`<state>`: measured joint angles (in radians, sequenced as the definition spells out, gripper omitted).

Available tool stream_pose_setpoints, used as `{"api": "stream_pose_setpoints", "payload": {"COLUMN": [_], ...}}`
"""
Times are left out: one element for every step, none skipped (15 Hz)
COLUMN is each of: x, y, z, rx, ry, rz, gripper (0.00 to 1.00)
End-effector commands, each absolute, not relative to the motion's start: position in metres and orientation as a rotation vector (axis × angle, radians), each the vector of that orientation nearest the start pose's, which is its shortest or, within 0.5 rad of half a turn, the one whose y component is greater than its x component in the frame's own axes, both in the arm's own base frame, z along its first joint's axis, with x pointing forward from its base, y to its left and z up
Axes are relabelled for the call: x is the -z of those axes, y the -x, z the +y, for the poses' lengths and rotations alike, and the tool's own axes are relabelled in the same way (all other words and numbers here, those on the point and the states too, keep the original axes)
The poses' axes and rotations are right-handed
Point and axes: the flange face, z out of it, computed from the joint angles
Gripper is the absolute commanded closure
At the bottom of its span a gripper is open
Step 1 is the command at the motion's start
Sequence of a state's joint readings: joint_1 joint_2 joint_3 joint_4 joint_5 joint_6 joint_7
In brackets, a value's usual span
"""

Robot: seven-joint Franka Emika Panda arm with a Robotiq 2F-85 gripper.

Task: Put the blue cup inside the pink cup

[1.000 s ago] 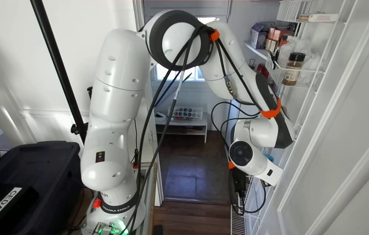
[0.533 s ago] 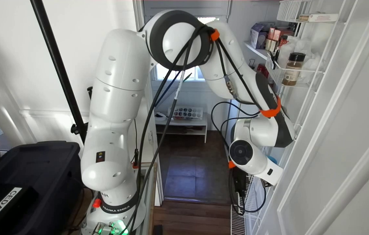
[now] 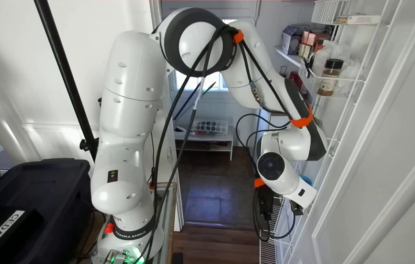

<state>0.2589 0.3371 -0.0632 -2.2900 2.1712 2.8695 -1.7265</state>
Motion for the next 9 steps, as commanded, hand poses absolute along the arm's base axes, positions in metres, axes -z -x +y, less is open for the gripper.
{"api": "stream_pose_setpoints", "payload": {"x": [-0.214,-0.22,-0.227,-0.232,-0.237,-0.241,-0.247,-0.253,-0.26], "y": [-0.444,-0.437,-0.428,-0.419,-0.412,-0.405,-0.399,-0.394,-0.391], "z": [0.037,0.033,0.028,0.024,0.02,0.017,0.015,0.013,0.011], "rx": [0.706,0.693,0.682,0.667,0.649,0.617,0.598,0.58,0.566], "ry": [2.656,2.666,2.672,2.674,2.671,2.655,2.634,2.61,2.588], "rz": [0.229,0.237,0.241,0.257,0.274,0.297,0.307,0.316,0.321], "gripper": [0.0,0.0,0.0,0.0,0.0,0.0,0.0,0.0,0.0]}}
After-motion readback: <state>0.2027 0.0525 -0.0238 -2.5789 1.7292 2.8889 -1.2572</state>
